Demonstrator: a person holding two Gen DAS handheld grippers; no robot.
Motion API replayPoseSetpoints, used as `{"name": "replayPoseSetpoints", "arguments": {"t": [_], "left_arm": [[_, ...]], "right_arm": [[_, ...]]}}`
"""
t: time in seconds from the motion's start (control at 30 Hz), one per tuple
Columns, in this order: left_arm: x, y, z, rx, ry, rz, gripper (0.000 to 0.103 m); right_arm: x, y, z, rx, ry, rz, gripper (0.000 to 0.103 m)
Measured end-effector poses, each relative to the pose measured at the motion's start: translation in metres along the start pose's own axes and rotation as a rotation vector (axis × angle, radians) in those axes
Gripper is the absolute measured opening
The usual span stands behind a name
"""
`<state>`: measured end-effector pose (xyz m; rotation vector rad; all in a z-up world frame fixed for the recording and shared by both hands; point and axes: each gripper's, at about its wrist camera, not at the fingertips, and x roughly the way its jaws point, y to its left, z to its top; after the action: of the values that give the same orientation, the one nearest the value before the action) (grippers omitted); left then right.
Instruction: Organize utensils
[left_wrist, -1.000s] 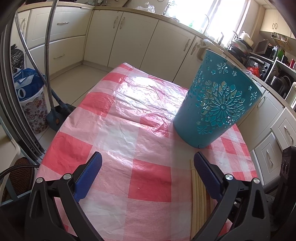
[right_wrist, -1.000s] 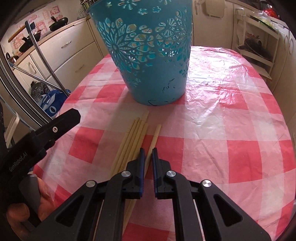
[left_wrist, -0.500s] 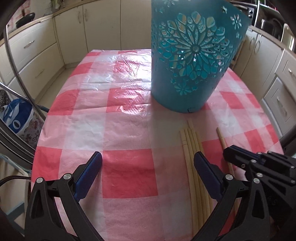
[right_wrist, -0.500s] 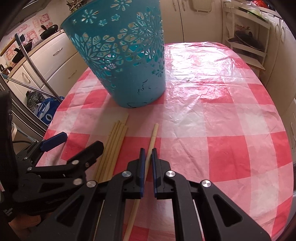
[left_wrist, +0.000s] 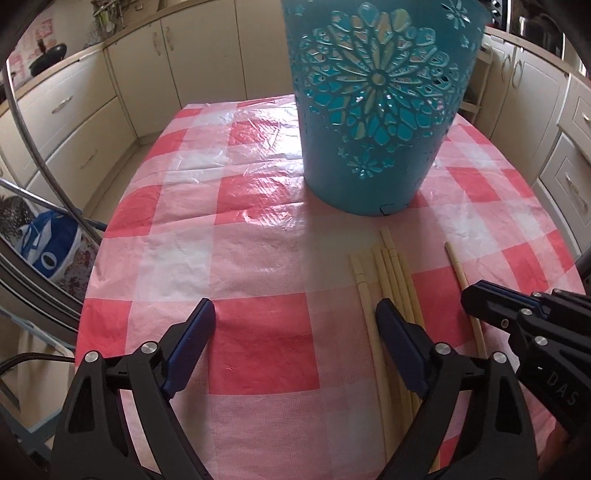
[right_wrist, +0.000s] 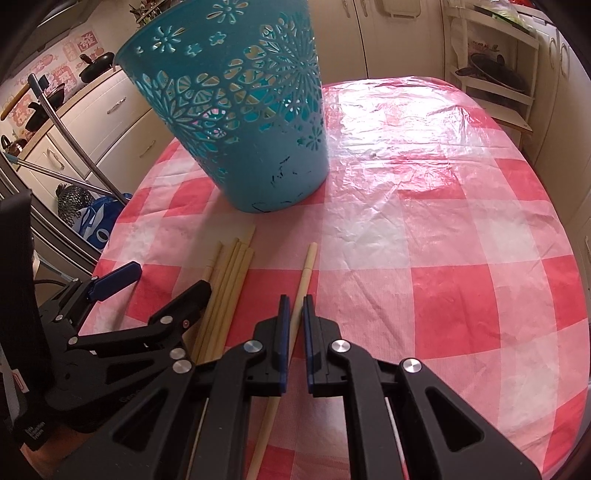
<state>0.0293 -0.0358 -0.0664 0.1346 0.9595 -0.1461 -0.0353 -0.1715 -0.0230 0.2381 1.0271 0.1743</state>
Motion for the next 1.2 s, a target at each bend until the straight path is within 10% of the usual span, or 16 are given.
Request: {"name": "replayPoseSetpoints", "arguments": {"t": [0.2,0.37,1.2], "left_arm": [[-0.003,-0.006,0.001,0.029,-0.011,-0.036,0.065],[-0.006,-0.012,0.004,0.033,0.002,-0.11,0.02],[-0.052,0.003,0.005,-0.045,-0.103,-0.2,0.005]], "right_arm": [[0.0,0.002,-0.001,-0.013,-0.003,-0.007,0.008],[0.001,0.005,0.0,-0.034,-0.005,-0.018,0.008],[0.003,0.007,0.001,-0.029,0.007,0.003,0.008]]}}
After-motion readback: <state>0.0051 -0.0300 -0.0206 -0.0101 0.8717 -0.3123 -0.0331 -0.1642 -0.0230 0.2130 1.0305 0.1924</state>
